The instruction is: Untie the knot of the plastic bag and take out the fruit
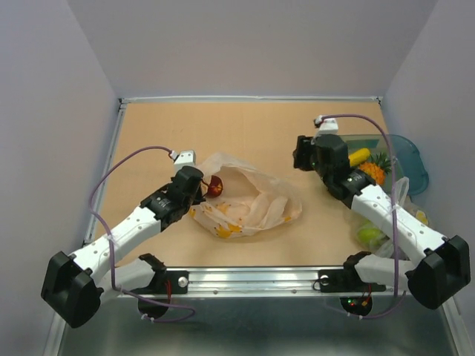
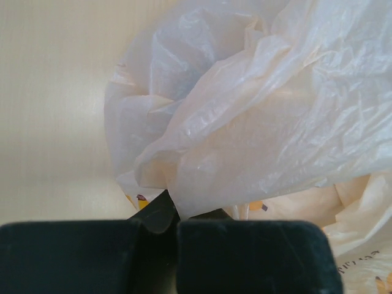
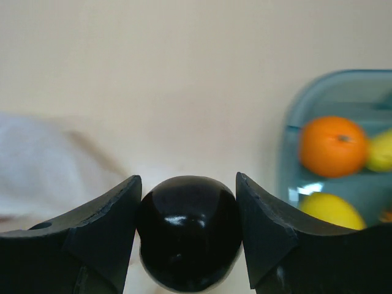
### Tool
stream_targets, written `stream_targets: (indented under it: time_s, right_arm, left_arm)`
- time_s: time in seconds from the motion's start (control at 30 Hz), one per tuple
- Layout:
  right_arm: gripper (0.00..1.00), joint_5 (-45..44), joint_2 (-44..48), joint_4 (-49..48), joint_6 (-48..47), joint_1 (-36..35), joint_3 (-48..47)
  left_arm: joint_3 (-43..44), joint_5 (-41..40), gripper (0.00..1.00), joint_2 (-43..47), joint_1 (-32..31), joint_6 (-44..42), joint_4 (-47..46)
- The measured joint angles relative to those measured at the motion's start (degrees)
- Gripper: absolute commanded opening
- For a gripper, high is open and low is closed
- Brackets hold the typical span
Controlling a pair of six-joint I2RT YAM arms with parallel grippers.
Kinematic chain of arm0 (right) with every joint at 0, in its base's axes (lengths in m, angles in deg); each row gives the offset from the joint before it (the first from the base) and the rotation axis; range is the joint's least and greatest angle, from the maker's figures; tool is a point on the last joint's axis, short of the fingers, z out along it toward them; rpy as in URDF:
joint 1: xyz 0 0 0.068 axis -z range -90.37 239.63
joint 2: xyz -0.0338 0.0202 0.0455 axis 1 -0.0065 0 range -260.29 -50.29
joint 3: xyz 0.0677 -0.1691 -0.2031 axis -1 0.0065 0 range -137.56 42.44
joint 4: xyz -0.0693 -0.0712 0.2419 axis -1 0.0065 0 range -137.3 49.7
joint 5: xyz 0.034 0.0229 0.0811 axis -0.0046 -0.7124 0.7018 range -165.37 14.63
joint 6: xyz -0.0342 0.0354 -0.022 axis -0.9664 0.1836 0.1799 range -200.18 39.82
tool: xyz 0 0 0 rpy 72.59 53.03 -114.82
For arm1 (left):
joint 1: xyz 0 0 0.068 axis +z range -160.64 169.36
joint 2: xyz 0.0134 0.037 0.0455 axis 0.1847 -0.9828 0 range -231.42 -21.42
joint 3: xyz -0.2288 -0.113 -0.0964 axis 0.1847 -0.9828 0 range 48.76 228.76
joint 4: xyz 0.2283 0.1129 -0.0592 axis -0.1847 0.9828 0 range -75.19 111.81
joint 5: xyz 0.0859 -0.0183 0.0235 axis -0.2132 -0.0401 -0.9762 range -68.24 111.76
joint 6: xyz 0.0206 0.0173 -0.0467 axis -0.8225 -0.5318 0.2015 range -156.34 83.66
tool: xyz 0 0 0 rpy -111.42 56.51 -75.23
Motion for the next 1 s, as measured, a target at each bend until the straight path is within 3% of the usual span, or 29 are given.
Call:
stream_targets:
  time_s: [0.23, 0.37, 0.4, 0.5, 0.53, 0.8, 1.0]
  right_arm:
    - [0.05, -4.5, -3.5, 2.4, 2.0, 21.8, -1.8]
    - [0.32, -5.3, -8.6, 2.5, 4.7, 27.8, -2.5]
    - [0.52, -5.4, -10.1, 2.6, 5.3, 28.9, -2.5]
    - [0.93, -5.8, -13.8, 2.9, 6.6, 30.6, -2.5]
    - [0.98, -6.1, -15.0, 3.3, 7.1, 31.0, -2.5]
    - [1.00, -9.7, -14.9, 4.2, 8.0, 31.0, -2.5]
    - [1.00, -0.7, -8.9, 4.7, 4.8, 30.8, -2.5]
  left_arm:
    - [-4.5, 3.1, 0.00, 7.3, 0.1, -4.0, -5.9]
    - [-4.9, 4.5, 0.00, 7.7, 0.1, -5.0, -7.6]
    - [-4.9, 4.9, 0.00, 7.7, 0.1, -5.2, -8.0]
    - [-4.9, 5.3, 0.00, 7.1, 0.1, -5.9, -9.2]
    - [-4.9, 5.4, 0.00, 6.8, 0.1, -6.1, -9.4]
    - [-4.9, 6.4, 0.00, 6.4, 0.1, -6.8, -9.7]
    - [-4.9, 7.1, 0.00, 5.3, 0.1, -7.1, -10.2]
